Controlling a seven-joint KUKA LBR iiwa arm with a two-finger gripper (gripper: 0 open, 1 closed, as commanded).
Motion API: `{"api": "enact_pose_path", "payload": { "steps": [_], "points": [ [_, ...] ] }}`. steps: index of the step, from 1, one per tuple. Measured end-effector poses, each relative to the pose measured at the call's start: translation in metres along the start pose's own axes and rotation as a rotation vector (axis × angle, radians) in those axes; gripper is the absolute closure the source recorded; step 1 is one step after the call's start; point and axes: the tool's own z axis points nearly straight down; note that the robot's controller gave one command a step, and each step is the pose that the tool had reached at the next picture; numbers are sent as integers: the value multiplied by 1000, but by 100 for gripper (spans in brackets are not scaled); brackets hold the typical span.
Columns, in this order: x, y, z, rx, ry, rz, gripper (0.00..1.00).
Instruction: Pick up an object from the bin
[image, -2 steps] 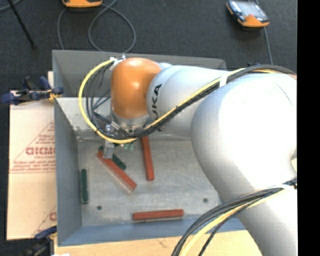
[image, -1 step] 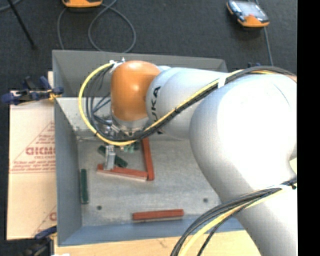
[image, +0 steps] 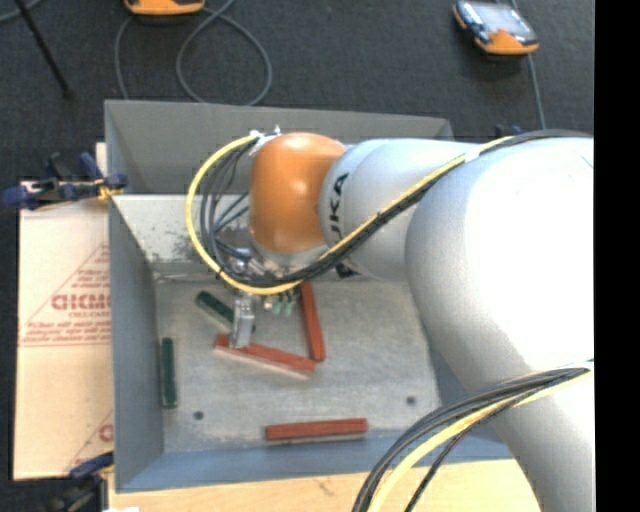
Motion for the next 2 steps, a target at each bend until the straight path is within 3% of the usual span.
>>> {"api": "enact_pose_path", "payload": {
  "steps": [1,2],
  "points": [
    [-2,1,-3,-1,-6,2,100],
    [-11,13,-130,0,-7,-14,100]
  ]
}}
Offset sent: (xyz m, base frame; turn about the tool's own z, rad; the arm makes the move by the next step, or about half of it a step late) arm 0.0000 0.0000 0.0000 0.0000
